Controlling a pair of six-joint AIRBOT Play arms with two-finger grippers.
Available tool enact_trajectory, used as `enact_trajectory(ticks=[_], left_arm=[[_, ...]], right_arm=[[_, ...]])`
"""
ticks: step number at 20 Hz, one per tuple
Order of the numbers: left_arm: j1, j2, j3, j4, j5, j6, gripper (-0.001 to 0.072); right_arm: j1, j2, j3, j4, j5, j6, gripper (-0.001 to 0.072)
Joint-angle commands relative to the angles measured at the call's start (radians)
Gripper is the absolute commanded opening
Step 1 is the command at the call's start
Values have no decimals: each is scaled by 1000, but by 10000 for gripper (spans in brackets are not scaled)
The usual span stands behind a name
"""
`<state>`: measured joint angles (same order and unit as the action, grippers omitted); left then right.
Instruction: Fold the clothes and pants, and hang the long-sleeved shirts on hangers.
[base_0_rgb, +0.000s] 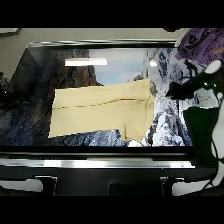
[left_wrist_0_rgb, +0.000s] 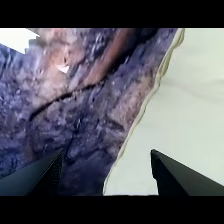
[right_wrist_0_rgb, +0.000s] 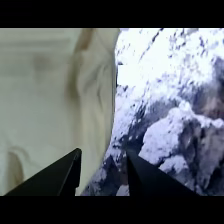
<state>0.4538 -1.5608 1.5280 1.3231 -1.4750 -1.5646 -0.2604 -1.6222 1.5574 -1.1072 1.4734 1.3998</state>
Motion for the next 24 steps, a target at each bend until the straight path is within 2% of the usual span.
enact_trajectory(ticks=[1, 4, 6, 12, 16, 22, 24], left_arm=[[99, 181, -326, -143, 109, 51, 619], [107, 279, -538, -210, 216, 65, 619], [107, 299, -609, -264, 234, 102, 619], [107, 299, -637, -306, 238, 126, 619], [107, 299, -637, -307, 238, 126, 619], [108, 299, -637, -306, 228, 131, 619], [108, 296, -637, -306, 228, 159, 619]], right_arm=[[-90, 175, -401, 120, -30, -94, 353], [-89, 218, -647, 221, -90, -161, 352], [-89, 217, -743, 293, -134, -218, 351], [-89, 216, -861, 410, -269, -288, 351], [-19, 211, -866, 442, -354, -292, 352], [146, 198, -866, 440, -471, -206, 327], [146, 198, -865, 440, -474, -206, 166]])
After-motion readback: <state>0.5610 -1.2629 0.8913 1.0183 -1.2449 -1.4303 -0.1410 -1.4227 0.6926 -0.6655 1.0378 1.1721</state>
